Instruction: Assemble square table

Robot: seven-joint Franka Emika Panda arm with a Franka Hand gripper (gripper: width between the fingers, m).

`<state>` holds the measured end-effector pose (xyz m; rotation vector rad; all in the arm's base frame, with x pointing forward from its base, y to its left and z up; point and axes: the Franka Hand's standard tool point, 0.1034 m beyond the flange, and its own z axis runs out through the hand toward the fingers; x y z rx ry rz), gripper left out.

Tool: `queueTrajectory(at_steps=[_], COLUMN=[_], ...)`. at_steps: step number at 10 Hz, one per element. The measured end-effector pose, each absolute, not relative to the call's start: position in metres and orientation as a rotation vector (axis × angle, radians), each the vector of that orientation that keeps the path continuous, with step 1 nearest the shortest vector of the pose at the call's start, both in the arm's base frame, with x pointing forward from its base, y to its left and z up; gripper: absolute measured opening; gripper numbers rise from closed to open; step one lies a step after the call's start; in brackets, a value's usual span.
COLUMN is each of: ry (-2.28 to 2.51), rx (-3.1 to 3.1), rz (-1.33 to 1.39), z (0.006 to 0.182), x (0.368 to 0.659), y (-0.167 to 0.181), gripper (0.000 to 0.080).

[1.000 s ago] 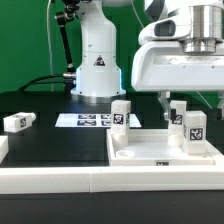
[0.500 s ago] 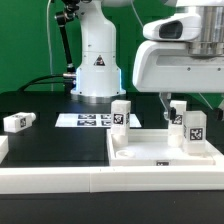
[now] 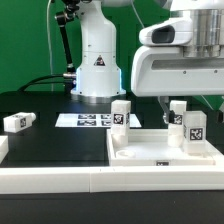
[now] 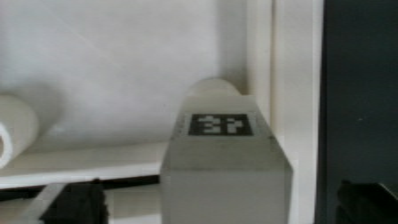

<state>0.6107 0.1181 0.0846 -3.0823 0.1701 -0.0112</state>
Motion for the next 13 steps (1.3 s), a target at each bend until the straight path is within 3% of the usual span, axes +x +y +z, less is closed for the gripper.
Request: queueTrajectory(at_steps=[6,7,8,9,10,13], ry=[0.195,0.200,0.201,0.201,0.211,0.327], rx=[-3.077,-3.076,-3.076,-3.076,-3.075,-3.064], rz=[-0.013,-0.015,-0.015,-0.015,-0.015,-0.011], z=[0.0841,0.0846,0.0846,0.0845,0.0845,0.0844], x=[0.6110,0.6118,0.6120,0.6119,0.6119,0.6118], y=[0.1152,0.1135,0.1131,0.1130,0.1130,0.1129], gripper=[0.0649,0.0515,0.0515,0.0376,0.0290,0.0290])
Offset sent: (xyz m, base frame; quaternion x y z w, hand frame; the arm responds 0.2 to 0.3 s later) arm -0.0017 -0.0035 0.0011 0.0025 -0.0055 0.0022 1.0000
